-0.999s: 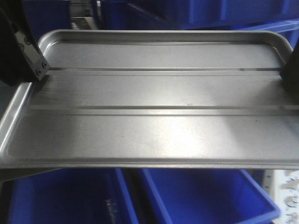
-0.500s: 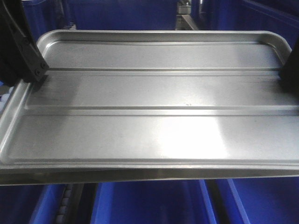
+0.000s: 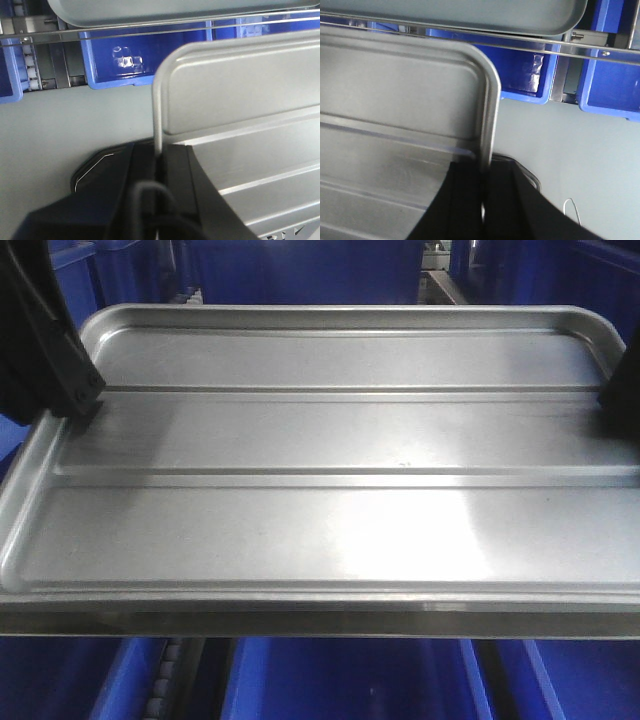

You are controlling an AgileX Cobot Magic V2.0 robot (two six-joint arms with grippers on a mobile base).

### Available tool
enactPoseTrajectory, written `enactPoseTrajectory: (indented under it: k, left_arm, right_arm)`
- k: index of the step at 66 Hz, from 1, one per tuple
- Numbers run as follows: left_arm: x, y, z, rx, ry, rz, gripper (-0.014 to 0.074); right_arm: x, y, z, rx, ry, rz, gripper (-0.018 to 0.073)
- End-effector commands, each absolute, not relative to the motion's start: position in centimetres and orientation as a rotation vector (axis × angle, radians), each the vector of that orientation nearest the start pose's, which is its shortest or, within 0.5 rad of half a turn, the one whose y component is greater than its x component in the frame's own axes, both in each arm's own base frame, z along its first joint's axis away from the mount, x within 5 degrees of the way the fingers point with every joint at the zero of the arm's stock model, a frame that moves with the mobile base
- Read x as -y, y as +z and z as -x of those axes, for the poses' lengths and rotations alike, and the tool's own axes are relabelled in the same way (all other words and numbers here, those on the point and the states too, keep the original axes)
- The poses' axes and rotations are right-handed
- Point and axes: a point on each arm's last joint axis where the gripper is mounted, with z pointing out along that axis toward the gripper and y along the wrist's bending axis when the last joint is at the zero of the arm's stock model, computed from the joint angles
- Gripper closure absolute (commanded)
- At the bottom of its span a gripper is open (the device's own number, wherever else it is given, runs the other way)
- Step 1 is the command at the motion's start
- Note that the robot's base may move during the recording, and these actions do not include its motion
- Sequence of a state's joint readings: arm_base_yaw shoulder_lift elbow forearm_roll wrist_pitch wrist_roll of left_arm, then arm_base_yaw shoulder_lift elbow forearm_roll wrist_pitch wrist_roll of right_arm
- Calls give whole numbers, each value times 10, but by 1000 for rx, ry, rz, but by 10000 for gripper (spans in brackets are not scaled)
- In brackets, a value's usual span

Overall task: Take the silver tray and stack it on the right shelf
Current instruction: 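Carry the tray over the shelf holding the larger silver tray, then lower the held tray onto the larger silver tray with both grippers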

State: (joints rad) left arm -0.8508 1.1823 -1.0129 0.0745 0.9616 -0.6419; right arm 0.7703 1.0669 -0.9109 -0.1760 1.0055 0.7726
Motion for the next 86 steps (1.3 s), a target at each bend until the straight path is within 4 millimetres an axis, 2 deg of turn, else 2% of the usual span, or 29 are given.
enactPoseTrajectory:
  k: [1,62,74,86]
  left_arm:
    - [159,335,-152,-2603,-380,-339,689]
    - [161,337,-154,-2567,-402,-341,689]
    - [162,344,-163,-2463,-394,-355,689]
    - [163,363,-191,-2413,-367,-288,689]
  right_arm:
    - [-117,326,-149,-2590,239,100,503]
    - [-120,329,-152,-2543,281,111,503]
    - [-125,339,-157,-2450,348,125,503]
    - [-124,359,-172,-2414,308,95,503]
